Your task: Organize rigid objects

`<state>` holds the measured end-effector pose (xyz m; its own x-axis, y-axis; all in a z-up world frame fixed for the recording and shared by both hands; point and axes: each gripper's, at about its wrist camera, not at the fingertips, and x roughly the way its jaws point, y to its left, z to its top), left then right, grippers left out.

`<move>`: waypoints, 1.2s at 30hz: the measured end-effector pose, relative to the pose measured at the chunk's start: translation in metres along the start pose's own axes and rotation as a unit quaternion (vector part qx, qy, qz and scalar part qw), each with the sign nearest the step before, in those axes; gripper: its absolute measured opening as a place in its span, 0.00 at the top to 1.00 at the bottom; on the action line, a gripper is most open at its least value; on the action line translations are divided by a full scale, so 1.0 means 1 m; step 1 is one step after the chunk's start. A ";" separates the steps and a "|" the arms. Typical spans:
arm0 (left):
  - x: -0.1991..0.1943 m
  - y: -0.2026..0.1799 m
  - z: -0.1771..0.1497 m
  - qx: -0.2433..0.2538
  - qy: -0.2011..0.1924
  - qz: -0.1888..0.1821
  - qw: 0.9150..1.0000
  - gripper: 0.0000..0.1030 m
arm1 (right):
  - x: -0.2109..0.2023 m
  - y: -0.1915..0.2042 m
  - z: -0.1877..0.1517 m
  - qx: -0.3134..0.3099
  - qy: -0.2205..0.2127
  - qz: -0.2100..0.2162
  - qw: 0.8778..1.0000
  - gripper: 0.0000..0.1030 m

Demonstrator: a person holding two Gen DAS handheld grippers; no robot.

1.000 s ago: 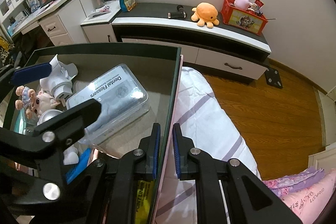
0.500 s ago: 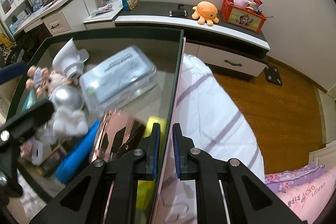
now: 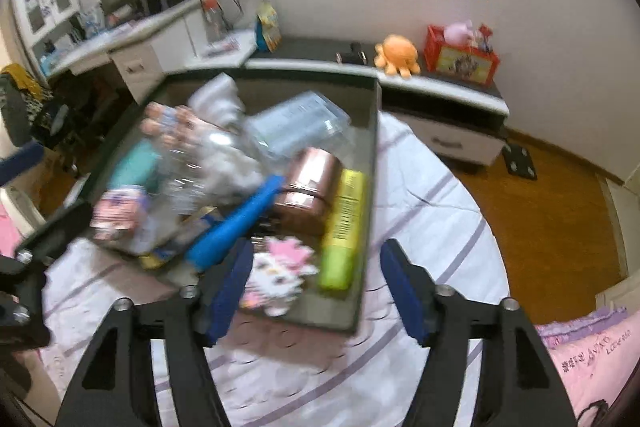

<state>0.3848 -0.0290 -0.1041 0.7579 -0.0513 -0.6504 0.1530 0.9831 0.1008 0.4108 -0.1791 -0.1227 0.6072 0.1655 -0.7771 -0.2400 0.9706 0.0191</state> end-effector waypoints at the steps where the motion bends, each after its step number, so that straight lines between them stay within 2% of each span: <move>1: -0.007 0.001 -0.003 -0.003 -0.005 0.002 1.000 0.00 | -0.009 0.006 -0.002 -0.001 -0.012 0.002 1.000 0.32; 3: -0.021 0.001 -0.009 -0.005 -0.018 0.022 1.000 0.00 | -0.028 0.015 -0.008 0.001 -0.038 0.004 0.999 0.22; 13: -0.098 0.009 -0.045 -0.034 -0.091 0.047 0.994 0.00 | -0.101 0.041 -0.052 0.014 -0.151 -0.019 0.988 0.18; 16: -0.117 0.015 -0.053 -0.056 -0.108 0.054 0.991 0.00 | -0.122 0.047 -0.065 0.016 -0.183 -0.042 0.982 0.00; 20: -0.140 0.021 -0.065 -0.094 -0.132 0.038 0.986 0.00 | -0.145 0.054 -0.077 0.017 -0.212 -0.024 0.977 0.00; 22: -0.148 0.015 -0.068 -0.083 -0.139 0.036 0.986 0.00 | -0.154 0.063 -0.083 0.013 -0.220 -0.017 0.975 0.00; 25: -0.158 0.007 -0.072 -0.066 -0.144 0.056 0.986 0.00 | -0.168 0.071 -0.091 0.007 -0.237 -0.021 0.971 0.00; 29: -0.176 0.005 -0.079 -0.079 -0.161 0.027 0.983 0.00 | -0.183 0.069 -0.104 0.016 -0.248 -0.015 0.968 0.00; 36: -0.210 -0.009 -0.086 -0.057 -0.200 0.037 0.977 0.00 | -0.213 0.072 -0.123 0.016 -0.277 -0.032 0.960 0.00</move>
<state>0.1702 -0.0122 -0.0333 0.9549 -0.0223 -0.2960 0.0344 0.9988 0.0357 0.1709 -0.1662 -0.0335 0.9316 0.1640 -0.3243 -0.1707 0.9853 0.0078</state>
